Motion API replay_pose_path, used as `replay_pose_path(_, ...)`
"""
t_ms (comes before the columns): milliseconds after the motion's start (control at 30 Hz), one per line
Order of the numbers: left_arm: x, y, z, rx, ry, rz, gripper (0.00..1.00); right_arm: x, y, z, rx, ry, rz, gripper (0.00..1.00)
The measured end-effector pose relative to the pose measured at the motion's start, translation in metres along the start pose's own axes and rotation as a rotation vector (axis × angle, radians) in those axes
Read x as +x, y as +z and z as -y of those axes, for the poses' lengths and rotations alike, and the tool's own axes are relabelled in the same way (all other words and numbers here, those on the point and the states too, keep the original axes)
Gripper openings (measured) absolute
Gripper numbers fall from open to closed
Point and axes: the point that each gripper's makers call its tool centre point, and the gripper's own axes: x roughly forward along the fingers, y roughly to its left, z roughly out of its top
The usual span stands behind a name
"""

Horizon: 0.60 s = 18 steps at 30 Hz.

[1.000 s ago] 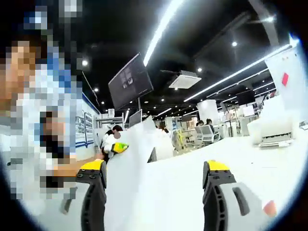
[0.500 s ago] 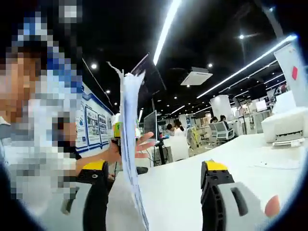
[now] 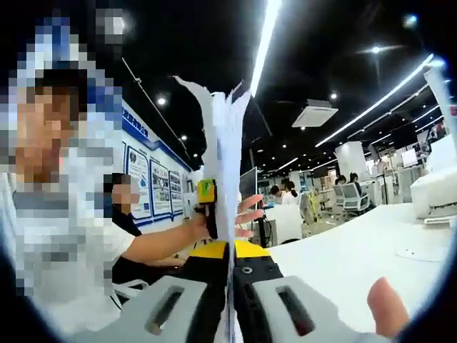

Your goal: Organize the stack of printing papers by aligning and flattening the scattered papers on the table

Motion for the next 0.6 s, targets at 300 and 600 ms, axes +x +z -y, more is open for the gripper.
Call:
replay_pose_path(300, -0.021, -0.034, -0.011, 0.023, 0.116, -0.102, 0.25, -0.01, 0.003, 0.006, 0.019, -0.013, 0.072, 0.0)
replay_pose_path(600, -0.049, -0.043, -0.01, 0.007, 0.251, 0.045, 0.18, -0.014, 0.005, 0.009, 0.036, -0.03, 0.131, 0.0)
